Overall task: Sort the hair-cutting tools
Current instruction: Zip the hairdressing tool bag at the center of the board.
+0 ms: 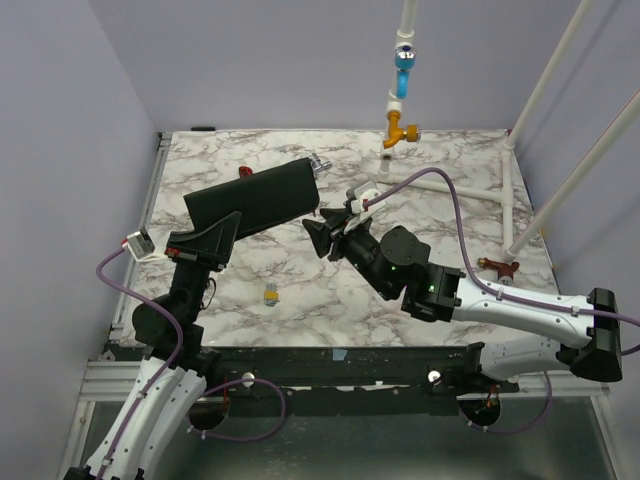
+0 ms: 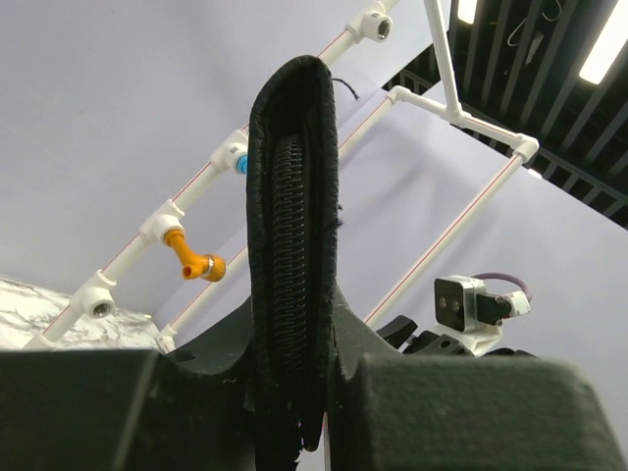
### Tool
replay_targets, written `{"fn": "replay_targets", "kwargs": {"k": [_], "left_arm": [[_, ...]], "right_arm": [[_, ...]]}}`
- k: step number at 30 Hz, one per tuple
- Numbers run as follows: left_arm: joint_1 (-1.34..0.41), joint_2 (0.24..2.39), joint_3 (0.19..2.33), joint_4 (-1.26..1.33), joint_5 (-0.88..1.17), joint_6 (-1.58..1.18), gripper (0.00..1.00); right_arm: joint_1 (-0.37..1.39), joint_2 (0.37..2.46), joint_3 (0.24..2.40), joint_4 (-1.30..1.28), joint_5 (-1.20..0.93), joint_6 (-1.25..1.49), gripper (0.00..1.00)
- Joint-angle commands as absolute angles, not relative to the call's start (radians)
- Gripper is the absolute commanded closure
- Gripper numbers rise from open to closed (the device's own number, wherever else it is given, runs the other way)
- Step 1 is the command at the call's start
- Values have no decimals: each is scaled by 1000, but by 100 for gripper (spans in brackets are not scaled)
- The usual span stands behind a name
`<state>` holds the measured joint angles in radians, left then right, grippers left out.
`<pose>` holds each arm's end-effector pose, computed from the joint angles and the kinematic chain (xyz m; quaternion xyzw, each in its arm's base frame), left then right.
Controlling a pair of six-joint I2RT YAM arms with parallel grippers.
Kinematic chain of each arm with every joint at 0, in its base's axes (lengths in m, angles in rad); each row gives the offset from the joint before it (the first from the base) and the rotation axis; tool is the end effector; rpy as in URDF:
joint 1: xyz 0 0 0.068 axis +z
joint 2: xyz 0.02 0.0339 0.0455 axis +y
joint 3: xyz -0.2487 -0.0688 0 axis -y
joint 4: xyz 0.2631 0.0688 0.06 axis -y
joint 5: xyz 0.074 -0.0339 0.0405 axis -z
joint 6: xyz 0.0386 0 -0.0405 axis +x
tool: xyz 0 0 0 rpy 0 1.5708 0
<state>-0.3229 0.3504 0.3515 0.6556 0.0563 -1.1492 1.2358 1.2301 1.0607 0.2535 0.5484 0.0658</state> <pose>0.1307 -0.0460 0.3279 -0.1540 0.4142 -0.6114 0.6565 0.1219 0.2889 0.3717 -0.1935 0.6532 0.2836 0.6749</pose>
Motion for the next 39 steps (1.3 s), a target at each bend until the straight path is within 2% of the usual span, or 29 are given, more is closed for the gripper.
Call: {"fn": "replay_targets", "kwargs": {"k": [1, 5, 13, 23, 39], "left_arm": [[-324, 338, 379, 723, 67, -1164, 100], [-324, 334, 376, 718, 69, -1163, 100], [-324, 328, 377, 712, 74, -1163, 100], [-324, 331, 378, 699, 72, -1161, 100], [-324, 353, 394, 710, 51, -1134, 100]], "right_arm": [[1238, 1248, 1099, 288, 617, 32, 58], [1238, 1246, 1094, 305, 620, 11, 65], [1237, 1242, 1095, 308, 602, -39, 72], [1237, 1234, 1096, 278, 546, -64, 99], [1239, 1204, 1081, 142, 358, -64, 99]]}}
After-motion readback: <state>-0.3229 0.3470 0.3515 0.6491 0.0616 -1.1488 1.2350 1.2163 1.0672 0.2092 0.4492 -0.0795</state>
